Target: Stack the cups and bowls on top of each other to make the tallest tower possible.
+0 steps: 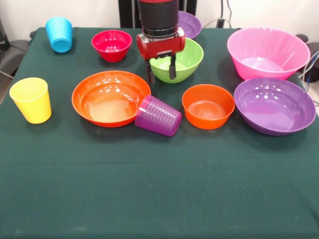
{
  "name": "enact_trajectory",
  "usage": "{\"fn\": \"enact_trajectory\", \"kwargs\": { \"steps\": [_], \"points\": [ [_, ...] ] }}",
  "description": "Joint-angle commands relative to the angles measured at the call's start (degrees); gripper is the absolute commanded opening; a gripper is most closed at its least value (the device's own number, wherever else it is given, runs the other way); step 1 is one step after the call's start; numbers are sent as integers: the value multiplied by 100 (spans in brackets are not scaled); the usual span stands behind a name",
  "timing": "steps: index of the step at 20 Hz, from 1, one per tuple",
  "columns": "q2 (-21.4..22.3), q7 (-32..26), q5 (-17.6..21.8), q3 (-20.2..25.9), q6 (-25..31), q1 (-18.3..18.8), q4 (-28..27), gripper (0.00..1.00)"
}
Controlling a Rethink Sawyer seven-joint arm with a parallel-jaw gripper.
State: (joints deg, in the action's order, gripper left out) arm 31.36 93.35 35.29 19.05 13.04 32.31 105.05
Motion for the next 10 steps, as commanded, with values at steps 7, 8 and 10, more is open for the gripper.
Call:
{"fn": "enact_trajectory", "kwargs": {
  "steps": [7,8,10],
  "points": [
    [-539,335,-185,555,212,66,342,100],
    [-567,342,-184,552,195,65,341,100],
    [-593,338,-211,575,215,76,337,100]
  ]
}}
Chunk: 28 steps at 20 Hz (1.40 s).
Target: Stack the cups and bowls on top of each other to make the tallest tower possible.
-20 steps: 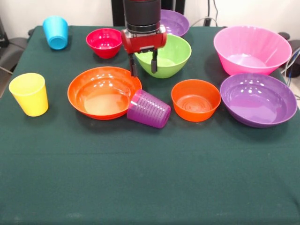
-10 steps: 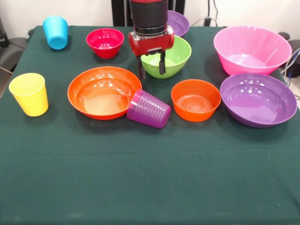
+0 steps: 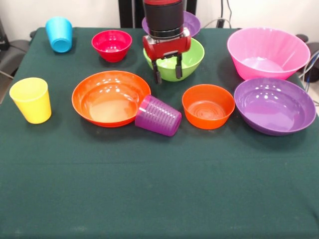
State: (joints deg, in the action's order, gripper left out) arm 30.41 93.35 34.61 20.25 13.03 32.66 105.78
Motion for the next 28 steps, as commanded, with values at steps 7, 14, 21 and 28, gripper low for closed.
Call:
{"fn": "enact_trajectory", "kwargs": {
  "steps": [7,14,21,28],
  "points": [
    [-502,396,-225,428,187,-35,238,100],
    [-409,-92,629,445,-497,-214,-67,100],
    [-305,-78,1016,555,-1030,-225,-266,100],
    [117,-148,1751,834,-1706,-292,-252,100]
  ]
}}
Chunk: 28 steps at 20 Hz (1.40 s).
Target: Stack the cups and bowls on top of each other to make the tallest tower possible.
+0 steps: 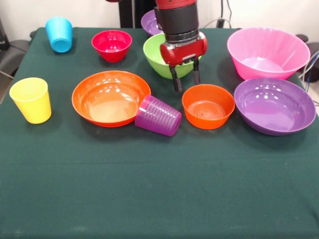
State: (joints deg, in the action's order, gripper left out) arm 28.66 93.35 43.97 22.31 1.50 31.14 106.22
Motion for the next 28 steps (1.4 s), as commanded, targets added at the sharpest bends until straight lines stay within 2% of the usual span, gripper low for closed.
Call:
{"fn": "enact_trajectory", "kwargs": {
  "steps": [1,8,16,24,28],
  "points": [
    [294,-163,882,722,-502,-90,-294,100],
    [335,-106,1027,1009,-219,55,-269,100],
    [312,-90,1024,1084,-91,66,-295,100],
    [4,-91,1215,958,-239,30,-455,100],
    [-179,-170,1220,1037,-35,125,-536,100]
  ]
}}
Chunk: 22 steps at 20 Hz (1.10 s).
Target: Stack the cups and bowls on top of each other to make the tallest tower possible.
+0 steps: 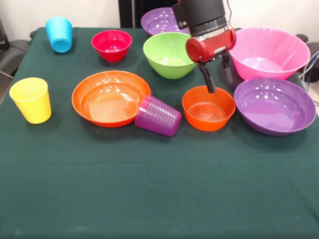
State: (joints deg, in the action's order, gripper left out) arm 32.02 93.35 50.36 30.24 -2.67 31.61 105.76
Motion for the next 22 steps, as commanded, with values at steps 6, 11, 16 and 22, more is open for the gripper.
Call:
{"fn": "enact_trajectory", "kwargs": {
  "steps": [6,11,16,22],
  "points": [
    [-585,-52,692,151,243,96,-434,100],
    [-614,-243,695,436,498,301,-408,100],
    [-696,-439,738,771,658,619,-346,100],
    [-731,-292,798,679,480,620,-347,100]
  ]
}}
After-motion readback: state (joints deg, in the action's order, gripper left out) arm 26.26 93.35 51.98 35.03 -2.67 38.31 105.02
